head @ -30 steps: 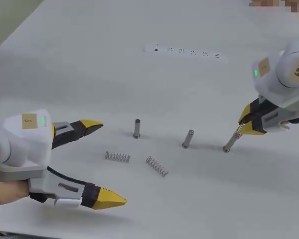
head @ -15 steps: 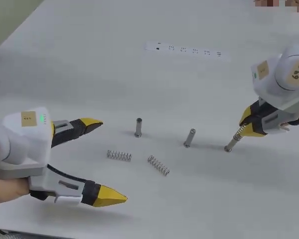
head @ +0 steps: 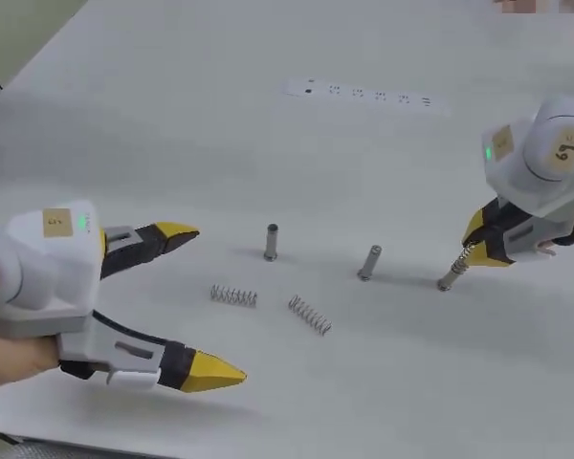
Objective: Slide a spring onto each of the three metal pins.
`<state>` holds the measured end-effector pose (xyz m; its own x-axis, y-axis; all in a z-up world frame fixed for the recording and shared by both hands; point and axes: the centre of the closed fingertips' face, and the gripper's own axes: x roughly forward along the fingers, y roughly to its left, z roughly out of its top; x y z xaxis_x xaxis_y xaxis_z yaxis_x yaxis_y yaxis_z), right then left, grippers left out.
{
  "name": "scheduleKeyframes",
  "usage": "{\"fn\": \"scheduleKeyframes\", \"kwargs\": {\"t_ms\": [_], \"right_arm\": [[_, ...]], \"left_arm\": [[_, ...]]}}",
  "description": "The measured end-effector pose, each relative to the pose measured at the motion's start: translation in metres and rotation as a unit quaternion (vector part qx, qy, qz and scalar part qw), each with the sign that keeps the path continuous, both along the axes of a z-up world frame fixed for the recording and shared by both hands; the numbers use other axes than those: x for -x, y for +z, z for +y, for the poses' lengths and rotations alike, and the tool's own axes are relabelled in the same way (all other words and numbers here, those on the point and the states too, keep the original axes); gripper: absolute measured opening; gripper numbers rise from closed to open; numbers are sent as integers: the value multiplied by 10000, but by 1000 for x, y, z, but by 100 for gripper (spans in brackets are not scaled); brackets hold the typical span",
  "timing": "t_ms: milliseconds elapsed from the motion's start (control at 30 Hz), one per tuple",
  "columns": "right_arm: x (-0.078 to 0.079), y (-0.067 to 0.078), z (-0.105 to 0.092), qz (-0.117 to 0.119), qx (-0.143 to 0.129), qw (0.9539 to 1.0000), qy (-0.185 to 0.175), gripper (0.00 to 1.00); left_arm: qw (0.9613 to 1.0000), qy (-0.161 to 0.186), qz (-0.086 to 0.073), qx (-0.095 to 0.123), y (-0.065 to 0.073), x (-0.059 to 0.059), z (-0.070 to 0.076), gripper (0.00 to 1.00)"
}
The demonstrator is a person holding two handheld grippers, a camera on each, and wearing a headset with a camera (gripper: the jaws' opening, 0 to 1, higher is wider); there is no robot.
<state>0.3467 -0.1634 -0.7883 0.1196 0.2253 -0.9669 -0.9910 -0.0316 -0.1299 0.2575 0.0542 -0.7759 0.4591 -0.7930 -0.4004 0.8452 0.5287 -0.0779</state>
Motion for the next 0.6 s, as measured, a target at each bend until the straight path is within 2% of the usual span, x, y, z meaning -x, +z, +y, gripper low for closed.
{"fn": "scheduleKeyframes", "kwargs": {"t_ms": [600], "right_arm": [[3,-17,-4,87,70,9999,33,7]], "left_arm": [[10000,29,-11,1,0,-1,1,98]]}}
